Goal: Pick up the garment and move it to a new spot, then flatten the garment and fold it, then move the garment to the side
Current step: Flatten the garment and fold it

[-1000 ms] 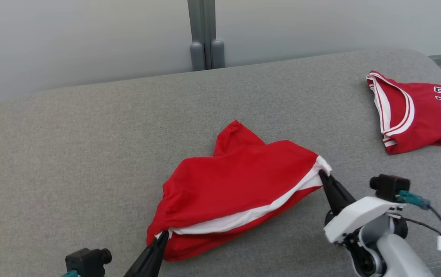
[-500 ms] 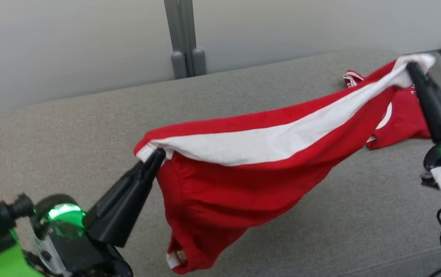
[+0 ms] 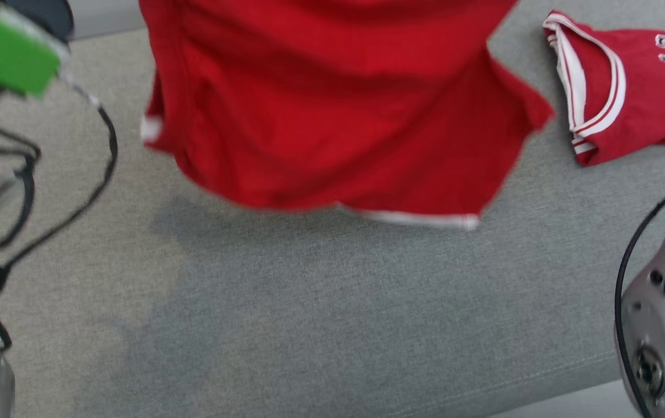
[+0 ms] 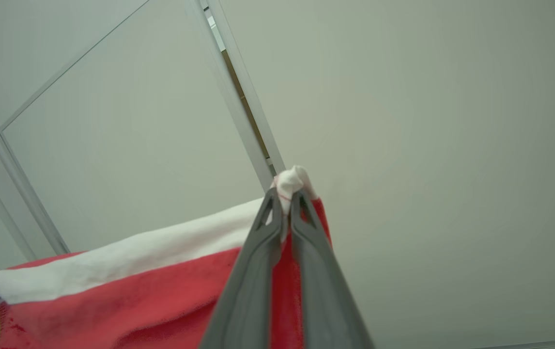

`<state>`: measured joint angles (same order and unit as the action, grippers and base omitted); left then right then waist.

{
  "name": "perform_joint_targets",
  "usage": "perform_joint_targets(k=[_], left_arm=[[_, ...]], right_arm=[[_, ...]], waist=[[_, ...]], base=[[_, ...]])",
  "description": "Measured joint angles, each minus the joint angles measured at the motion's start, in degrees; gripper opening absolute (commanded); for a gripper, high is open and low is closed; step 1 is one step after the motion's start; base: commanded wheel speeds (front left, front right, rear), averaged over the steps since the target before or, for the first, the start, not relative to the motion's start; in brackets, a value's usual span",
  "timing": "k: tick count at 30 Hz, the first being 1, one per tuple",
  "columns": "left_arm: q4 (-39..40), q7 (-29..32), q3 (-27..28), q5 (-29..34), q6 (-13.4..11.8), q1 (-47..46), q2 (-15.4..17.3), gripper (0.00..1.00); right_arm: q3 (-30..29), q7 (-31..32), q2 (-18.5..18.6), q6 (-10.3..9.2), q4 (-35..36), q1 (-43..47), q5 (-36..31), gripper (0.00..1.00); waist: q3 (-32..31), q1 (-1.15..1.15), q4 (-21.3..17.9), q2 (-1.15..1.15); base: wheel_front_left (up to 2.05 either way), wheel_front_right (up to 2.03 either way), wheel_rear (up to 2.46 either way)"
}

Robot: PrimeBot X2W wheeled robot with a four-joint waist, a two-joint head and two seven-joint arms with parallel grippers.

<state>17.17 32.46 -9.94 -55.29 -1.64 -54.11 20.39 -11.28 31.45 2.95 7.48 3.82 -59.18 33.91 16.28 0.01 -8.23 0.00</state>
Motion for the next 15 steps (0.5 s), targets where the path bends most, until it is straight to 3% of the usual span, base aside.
perform_joint_targets(k=[5,10,15], left_arm=[[-19.4,-7.0,-1.6,6.2,3.8,-17.4,-2.8,0.0],[-34.0,-18.2,-4.0,13.8,7.1,-31.2,-4.3,0.0],[-45.2,-27.3,-6.5,16.8,8.4,-33.1,-4.6,0.0]], right_arm=[[1.2,-8.5,-0.1,0.0,-16.8,-16.6,-5.4,0.0],[1.2,-18.0,-0.1,0.01,-29.4,-30.4,-9.5,0.0],[4.7,-24.7,-0.1,0.01,-38.2,-31.4,-9.3,0.0]], waist=[[7.8,0.01,0.5,0.0],[14.9,0.01,1.3,0.0],[20.2,0.01,2.0,0.0]], base=[[0.0,0.0,0.0],[0.0,0.0,0.0],[0.0,0.0,0.0]])
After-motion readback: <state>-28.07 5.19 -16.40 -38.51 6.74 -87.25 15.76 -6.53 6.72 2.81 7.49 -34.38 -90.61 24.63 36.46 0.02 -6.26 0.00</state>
